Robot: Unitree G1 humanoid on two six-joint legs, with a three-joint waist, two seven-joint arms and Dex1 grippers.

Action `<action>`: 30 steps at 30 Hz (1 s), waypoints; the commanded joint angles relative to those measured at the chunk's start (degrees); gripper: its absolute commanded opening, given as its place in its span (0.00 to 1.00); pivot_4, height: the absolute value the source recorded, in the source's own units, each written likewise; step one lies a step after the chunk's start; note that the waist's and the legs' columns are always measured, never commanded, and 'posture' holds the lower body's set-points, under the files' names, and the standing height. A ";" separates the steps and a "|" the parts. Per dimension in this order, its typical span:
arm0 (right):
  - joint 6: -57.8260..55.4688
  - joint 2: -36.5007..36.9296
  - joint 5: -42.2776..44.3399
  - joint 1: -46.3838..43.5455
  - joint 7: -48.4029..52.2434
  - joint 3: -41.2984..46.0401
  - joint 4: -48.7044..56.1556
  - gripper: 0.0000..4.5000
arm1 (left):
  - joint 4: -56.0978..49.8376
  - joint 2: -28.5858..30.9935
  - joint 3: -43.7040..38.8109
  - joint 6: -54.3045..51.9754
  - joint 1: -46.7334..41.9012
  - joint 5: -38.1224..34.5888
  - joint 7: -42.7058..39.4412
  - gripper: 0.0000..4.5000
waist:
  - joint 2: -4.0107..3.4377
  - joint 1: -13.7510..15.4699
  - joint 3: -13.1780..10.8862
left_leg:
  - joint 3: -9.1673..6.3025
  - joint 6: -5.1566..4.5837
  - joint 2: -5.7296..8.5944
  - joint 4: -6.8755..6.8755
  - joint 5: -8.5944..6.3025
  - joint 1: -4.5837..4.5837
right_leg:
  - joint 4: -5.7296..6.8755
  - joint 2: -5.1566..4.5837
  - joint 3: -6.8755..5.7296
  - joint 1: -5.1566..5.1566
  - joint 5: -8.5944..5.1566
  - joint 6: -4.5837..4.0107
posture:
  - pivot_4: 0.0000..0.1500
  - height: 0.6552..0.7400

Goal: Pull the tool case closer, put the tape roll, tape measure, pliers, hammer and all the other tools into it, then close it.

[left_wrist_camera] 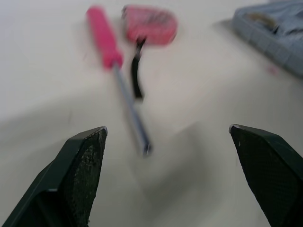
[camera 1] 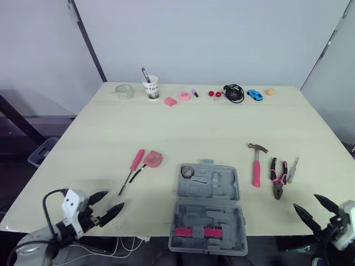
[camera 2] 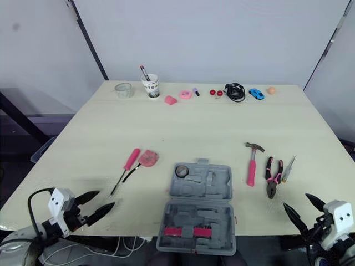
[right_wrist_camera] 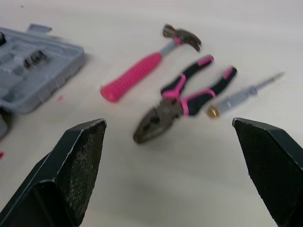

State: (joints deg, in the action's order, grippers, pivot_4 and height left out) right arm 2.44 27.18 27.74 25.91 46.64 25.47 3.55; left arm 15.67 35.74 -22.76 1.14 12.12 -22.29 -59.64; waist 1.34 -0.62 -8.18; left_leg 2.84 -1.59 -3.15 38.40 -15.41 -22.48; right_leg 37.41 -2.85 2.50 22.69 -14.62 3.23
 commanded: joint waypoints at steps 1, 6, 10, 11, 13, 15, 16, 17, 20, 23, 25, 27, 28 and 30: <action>2.21 -0.23 1.56 1.72 1.16 3.08 -0.91 1.00 | -1.06 0.61 -3.07 0.84 1.38 -1.60 1.31 0.98 | 0.05 0.02 0.05 | 0.01 0.00 -0.01 0.00 0.00 0.01 | 0.00 -0.02 0.00 0.00 0.00 0.00 | 1.00 1.00; 3.09 -0.01 1.50 2.09 1.78 3.43 -2.03 1.00 | -0.34 0.50 -3.64 1.28 1.92 -1.87 1.63 0.98 | 0.01 -0.04 0.04 | 0.05 0.01 -0.02 -0.02 -0.01 0.06 | -0.06 -0.12 -0.01 0.01 -0.03 -0.04 | 1.00 1.00; 2.21 1.21 1.40 0.69 1.76 2.89 1.01 1.00 | -2.81 0.68 -2.83 1.30 1.97 -1.68 1.48 0.98 | 0.01 -0.13 0.04 | 0.07 0.01 -0.02 -0.04 -0.01 0.05 | -0.08 -0.14 0.00 0.01 -0.02 -0.05 | 1.00 1.00; 1.74 1.74 1.51 0.33 2.07 2.45 2.48 1.00 | -3.90 0.77 -2.53 1.23 1.57 -1.06 2.41 0.98 | 0.01 -0.11 0.04 | 0.07 0.01 -0.02 -0.05 -0.01 0.04 | -0.08 -0.15 0.00 0.01 -0.02 -0.05 | 1.00 1.00; 0.70 2.94 1.35 -0.34 2.60 1.21 5.43 1.00 | -6.56 0.81 -1.68 -0.30 0.42 0.33 5.32 0.98 | -0.01 -0.06 0.02 | 0.07 0.01 -0.02 -0.05 -0.01 0.04 | -0.08 -0.18 0.00 0.01 -0.02 -0.05 | 1.00 1.00; -0.35 3.81 1.33 -0.76 2.75 0.29 7.63 1.00 | -8.62 0.89 -0.86 -1.78 -0.34 1.32 7.64 0.98 | 0.04 -0.04 0.06 | 0.06 0.01 -0.02 -0.04 -0.01 0.03 | -0.08 -0.21 0.00 0.00 -0.02 -0.05 | 1.00 1.00; -2.09 4.66 2.31 -1.60 3.00 -0.80 10.26 1.00 | -10.38 1.17 0.39 -3.74 -1.63 2.55 9.49 0.98 | 0.07 0.03 0.08 | 0.06 0.01 -0.02 -0.04 -0.01 0.03 | -0.08 -0.20 -0.01 0.00 -0.02 -0.05 | 1.00 1.00; -3.58 5.33 3.08 -2.39 3.19 -1.73 12.46 1.00 | -11.85 1.38 1.61 -5.29 -2.75 3.77 10.99 0.98 | 0.04 0.09 0.06 | 0.04 0.01 -0.01 -0.04 -0.01 0.01 | -0.08 -0.19 -0.03 0.00 -0.02 -0.05 | 1.00 1.00; -6.33 6.88 4.54 -4.89 3.58 -3.72 16.67 1.00 | -15.46 1.92 4.80 -10.22 -5.66 6.68 14.89 0.98 | 0.02 0.17 0.05 | 0.04 0.01 0.03 -0.04 0.00 -0.04 | -0.11 -0.17 -0.04 0.00 -0.01 -0.04 | 1.00 1.00; -9.00 8.40 6.69 -7.76 4.58 -5.08 19.60 1.00 | -19.05 4.00 8.84 -16.52 -8.08 9.54 16.57 0.98 | 0.07 0.10 0.05 | 0.04 0.00 0.06 -0.03 0.00 -0.04 | -0.11 -0.13 -0.04 0.00 0.00 -0.03 | 1.00 1.00; -10.17 9.02 7.82 -9.09 5.61 -5.81 20.53 1.00 | -20.34 5.59 11.29 -20.12 -10.13 11.45 17.33 0.98 | 0.06 0.08 0.04 | 0.03 0.00 0.07 -0.03 0.00 -0.06 | -0.13 -0.07 -0.05 0.00 0.00 -0.02 | 1.00 1.00; -10.49 9.69 7.99 -9.57 7.30 -6.90 20.96 1.00 | -21.17 6.84 13.41 -23.14 -12.64 12.72 17.71 0.98 | 0.08 0.11 0.03 | 0.01 0.00 0.11 -0.05 0.00 -0.07 | -0.17 0.00 -0.07 0.00 0.00 -0.02 | 1.00 1.00; -10.47 9.93 7.95 -9.75 8.16 -7.43 20.89 1.00 | -21.39 6.92 14.14 -24.70 -14.16 12.87 18.07 0.98 | 0.08 0.24 0.03 | -0.01 0.00 0.16 -0.04 0.00 -0.08 | -0.17 0.05 -0.08 0.00 0.00 -0.02 | 1.00 1.00; -9.35 9.88 6.46 -10.18 9.22 -8.73 19.85 1.00 | -20.99 7.97 17.32 -26.45 -17.06 16.18 19.07 0.98 | 0.08 0.36 0.03 | -0.03 0.00 0.17 -0.04 0.00 -0.10 | -0.17 0.06 -0.10 0.00 0.00 -0.02 | 1.00 1.00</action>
State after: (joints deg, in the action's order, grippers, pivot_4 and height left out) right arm -8.06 36.60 34.33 16.25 54.65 16.98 22.52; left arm -3.92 42.18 -7.25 -23.82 -3.35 -8.50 -41.59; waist 1.42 -0.26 -8.15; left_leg 2.81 -1.59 -2.96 38.36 -15.41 -22.58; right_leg 37.24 -2.79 2.41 22.69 -14.62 3.21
